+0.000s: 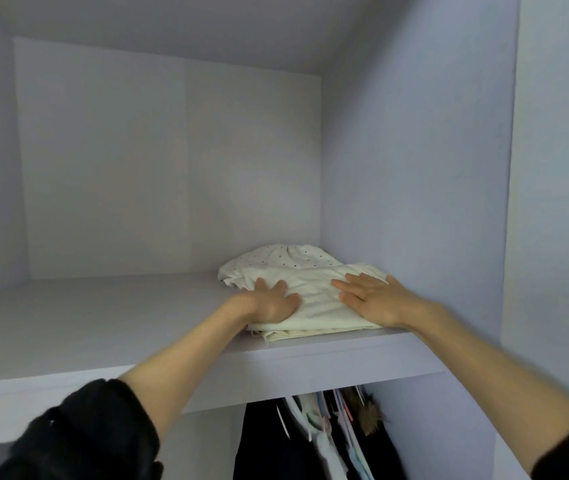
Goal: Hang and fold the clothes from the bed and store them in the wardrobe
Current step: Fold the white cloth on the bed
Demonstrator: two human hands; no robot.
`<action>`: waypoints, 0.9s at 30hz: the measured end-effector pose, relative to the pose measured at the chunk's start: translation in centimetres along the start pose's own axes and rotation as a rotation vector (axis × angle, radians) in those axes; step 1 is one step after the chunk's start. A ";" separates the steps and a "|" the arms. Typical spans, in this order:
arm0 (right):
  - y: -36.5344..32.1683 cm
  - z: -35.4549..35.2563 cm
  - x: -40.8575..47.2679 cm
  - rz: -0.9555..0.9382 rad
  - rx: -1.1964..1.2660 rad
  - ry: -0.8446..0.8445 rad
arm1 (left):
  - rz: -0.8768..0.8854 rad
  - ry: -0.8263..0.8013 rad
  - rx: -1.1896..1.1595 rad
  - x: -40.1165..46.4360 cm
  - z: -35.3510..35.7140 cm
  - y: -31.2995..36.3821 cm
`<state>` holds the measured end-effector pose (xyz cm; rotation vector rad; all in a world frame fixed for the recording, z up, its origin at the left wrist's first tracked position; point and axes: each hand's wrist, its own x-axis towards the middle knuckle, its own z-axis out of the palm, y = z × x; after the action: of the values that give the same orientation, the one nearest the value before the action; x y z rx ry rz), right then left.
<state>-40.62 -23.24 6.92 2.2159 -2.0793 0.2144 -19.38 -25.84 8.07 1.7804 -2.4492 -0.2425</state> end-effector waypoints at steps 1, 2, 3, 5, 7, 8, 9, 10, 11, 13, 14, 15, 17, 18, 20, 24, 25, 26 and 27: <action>0.5 0.3 0.5 -0.004 0.022 0.005 | -0.014 0.007 0.002 0.7 0.1 0.2; 0.7 0.6 1.1 -0.013 0.039 0.008 | -0.025 0.015 -0.008 1.3 0.4 0.1; 0.8 0.9 1.5 -0.018 0.054 0.008 | -0.033 0.023 -0.031 1.7 0.7 0.0; 0.8 1.2 2.0 -0.023 0.084 0.011 | -0.042 0.045 -0.084 2.1 1.1 -0.4; 0.8 1.3 1.9 -0.024 0.101 0.011 | -0.044 0.045 -0.113 2.0 1.3 -0.6; 0.7 1.3 1.7 -0.019 0.105 0.011 | -0.047 0.045 -0.122 1.9 1.4 -0.7; 0.6 1.2 1.5 -0.011 0.113 0.015 | -0.046 0.054 -0.124 1.8 1.2 -0.8; 0.6 1.2 0.9 -0.003 0.122 0.013 | -0.042 0.060 -0.123 1.5 1.2 -0.8; 0.4 1.0 0.3 0.002 0.137 0.010 | -0.028 0.070 -0.113 1.1 1.1 -0.8; 0.1 0.8 -1.5 0.011 0.182 0.009 | 0.005 0.092 -0.108 -0.2 1.3 -0.8; 0.0 0.7 -2.6 0.016 0.202 0.018 | 0.023 0.106 -0.111 -1.0 1.4 -0.6; -0.1 0.5 -3.6 0.022 0.224 0.026 | 0.040 0.120 -0.109 -1.8 1.5 -0.5; -0.6 -0.2 -6.6 0.059 0.334 0.042 | 0.078 0.143 -0.078 -4.2 1.5 -0.3; -1.0 -0.7 -7.8 0.075 0.422 0.055 | 0.096 0.185 -0.058 -5.2 1.5 -0.1; -1.6 -1.5 -10.4 0.085 0.571 0.112 | 0.148 0.333 -0.128 -7.3 1.9 0.4; -4.1 -1.4 -18.1 0.152 0.743 0.339 | 0.551 0.645 -0.426 -13.4 4.4 0.8; -4.7 -1.2 -19.7 0.151 0.804 0.386 | 0.642 0.681 -0.489 -14.6 5.2 0.8; -5.5 -0.3 -22.2 0.181 0.854 0.437 | 0.718 0.655 -0.544 -16.2 6.3 0.9; -6.3 0.5 -24.2 0.202 0.904 0.479 | 0.765 0.613 -0.583 -17.7 7.2 1.0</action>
<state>-35.79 0.95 2.54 1.9414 -2.1174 1.7977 -16.07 -8.23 1.35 0.5145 -2.0919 -0.2470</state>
